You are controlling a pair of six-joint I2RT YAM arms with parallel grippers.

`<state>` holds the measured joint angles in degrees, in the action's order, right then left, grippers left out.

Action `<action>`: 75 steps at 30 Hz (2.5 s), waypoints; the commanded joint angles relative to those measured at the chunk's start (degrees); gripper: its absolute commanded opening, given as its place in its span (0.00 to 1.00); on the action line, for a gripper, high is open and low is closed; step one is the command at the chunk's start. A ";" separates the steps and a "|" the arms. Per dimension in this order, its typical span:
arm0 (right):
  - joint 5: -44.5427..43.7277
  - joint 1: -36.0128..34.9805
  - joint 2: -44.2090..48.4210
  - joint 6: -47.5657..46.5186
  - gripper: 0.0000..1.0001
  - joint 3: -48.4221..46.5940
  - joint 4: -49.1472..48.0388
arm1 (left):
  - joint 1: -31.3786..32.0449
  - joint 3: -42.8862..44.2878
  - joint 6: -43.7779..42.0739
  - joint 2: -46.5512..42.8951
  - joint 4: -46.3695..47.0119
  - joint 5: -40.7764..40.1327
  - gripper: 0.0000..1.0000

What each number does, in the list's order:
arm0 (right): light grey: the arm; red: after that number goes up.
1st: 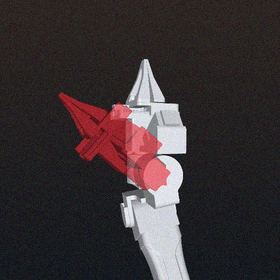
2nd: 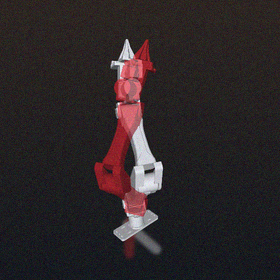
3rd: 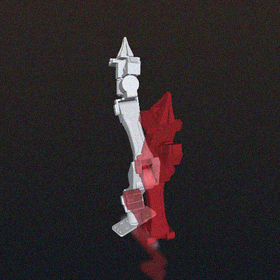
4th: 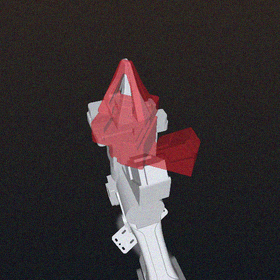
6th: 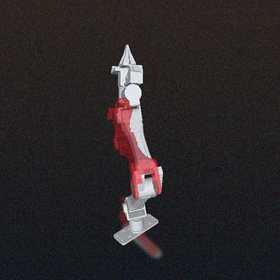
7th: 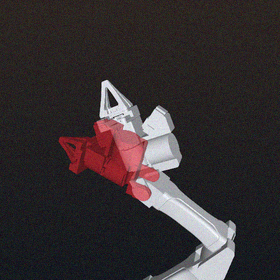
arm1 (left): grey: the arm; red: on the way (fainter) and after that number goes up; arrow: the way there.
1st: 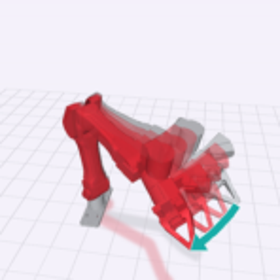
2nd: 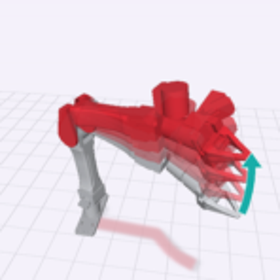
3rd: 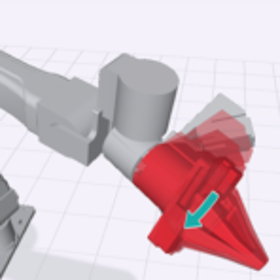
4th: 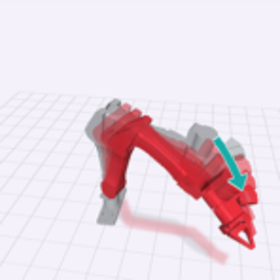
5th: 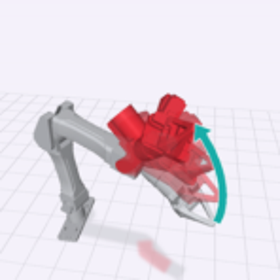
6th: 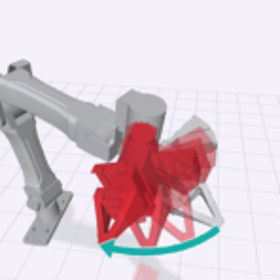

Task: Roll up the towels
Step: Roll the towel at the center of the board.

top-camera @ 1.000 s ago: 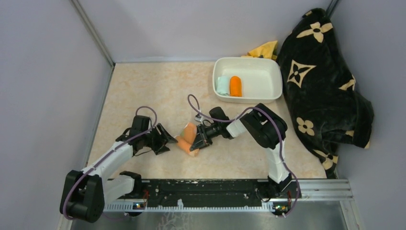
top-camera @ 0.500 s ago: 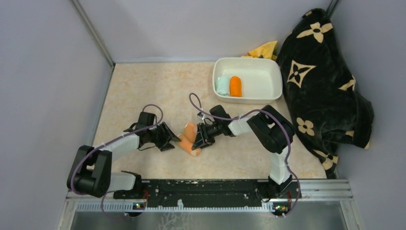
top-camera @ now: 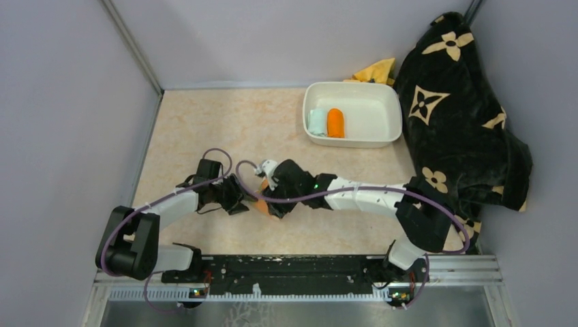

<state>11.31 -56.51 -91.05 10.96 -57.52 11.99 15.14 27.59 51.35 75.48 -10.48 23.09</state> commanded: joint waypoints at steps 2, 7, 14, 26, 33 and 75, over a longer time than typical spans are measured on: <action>-20.07 -10.11 1.24 -10.82 0.46 -2.42 1.90 | 0.16 -1.75 -0.71 0.66 -2.57 -5.72 0.57; -23.66 -12.35 -3.05 -11.93 0.45 -2.32 0.08 | 0.16 -1.91 -0.60 0.34 -2.79 -5.90 0.57; -26.16 -12.40 -11.82 -14.84 0.49 -1.37 -3.48 | 0.16 -1.95 -0.78 0.23 -3.14 -5.78 0.59; -17.74 -10.89 -17.01 -16.25 0.25 -2.95 2.76 | 0.08 -0.13 -3.10 -2.23 -5.95 -6.28 0.65; 19.91 -1.12 -12.64 -6.59 0.10 -4.24 3.78 | -0.02 3.19 -5.20 -11.76 -13.34 -8.79 0.70; -14.00 -6.26 0.16 -12.75 0.54 -8.48 8.23 | 1.04 -0.43 -4.42 1.60 -5.76 -6.06 0.57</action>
<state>14.46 -55.44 -93.38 8.40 -64.31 19.79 15.77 28.27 49.36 74.98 -13.98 22.50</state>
